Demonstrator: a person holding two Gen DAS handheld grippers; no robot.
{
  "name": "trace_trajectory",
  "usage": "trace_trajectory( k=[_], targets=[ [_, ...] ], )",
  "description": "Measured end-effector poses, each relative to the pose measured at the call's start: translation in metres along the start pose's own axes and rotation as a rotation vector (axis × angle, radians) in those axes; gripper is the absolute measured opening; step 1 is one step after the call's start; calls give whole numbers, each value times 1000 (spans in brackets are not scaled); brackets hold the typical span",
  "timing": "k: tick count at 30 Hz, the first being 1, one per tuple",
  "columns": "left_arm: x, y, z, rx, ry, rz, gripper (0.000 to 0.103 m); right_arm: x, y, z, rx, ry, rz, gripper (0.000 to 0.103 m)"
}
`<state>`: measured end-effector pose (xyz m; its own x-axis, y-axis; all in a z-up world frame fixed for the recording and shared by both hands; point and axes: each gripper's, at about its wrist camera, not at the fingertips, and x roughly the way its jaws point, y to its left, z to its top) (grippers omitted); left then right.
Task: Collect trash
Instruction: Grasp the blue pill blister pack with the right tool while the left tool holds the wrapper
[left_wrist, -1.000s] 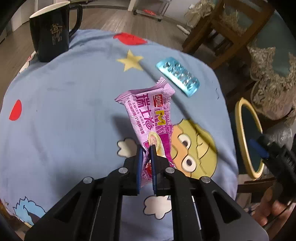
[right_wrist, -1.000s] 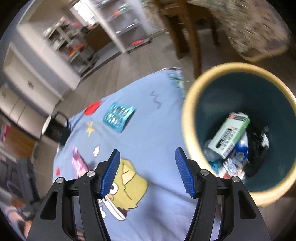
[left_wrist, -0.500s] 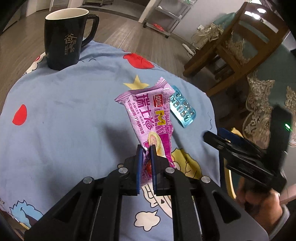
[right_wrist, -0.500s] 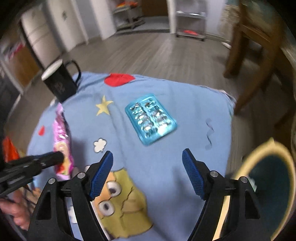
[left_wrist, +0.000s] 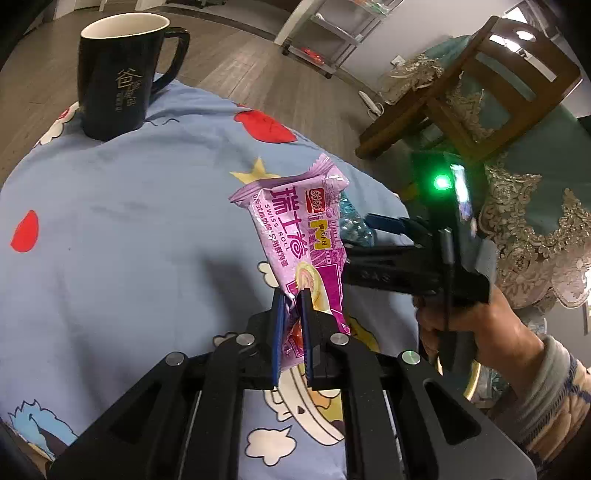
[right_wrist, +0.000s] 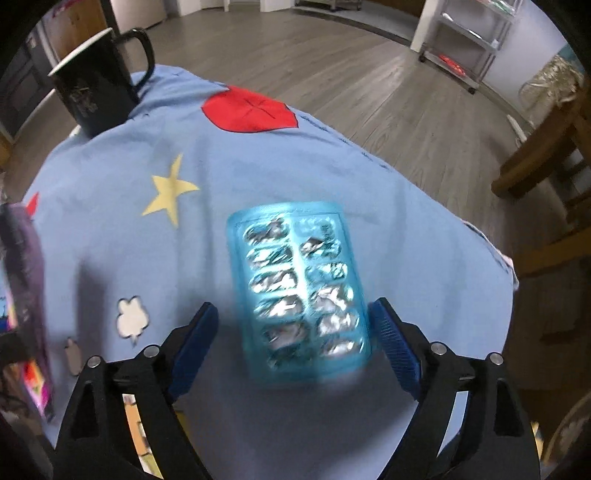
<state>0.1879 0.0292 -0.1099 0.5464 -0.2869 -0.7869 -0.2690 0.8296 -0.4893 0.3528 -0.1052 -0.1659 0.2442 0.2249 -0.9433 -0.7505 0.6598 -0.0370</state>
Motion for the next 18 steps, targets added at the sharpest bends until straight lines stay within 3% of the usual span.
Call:
trace_trajectory(
  k=[7, 10, 18],
  targets=[
    [4, -6, 1, 8, 7, -13, 8, 2, -9, 2, 34, -26, 27, 88],
    [5, -7, 1, 10, 8, -13, 8, -5, -11, -5, 60, -56, 8, 73],
    [6, -15, 0, 32, 8, -21, 8, -33, -24, -45, 269, -114, 77, 70]
  ],
)
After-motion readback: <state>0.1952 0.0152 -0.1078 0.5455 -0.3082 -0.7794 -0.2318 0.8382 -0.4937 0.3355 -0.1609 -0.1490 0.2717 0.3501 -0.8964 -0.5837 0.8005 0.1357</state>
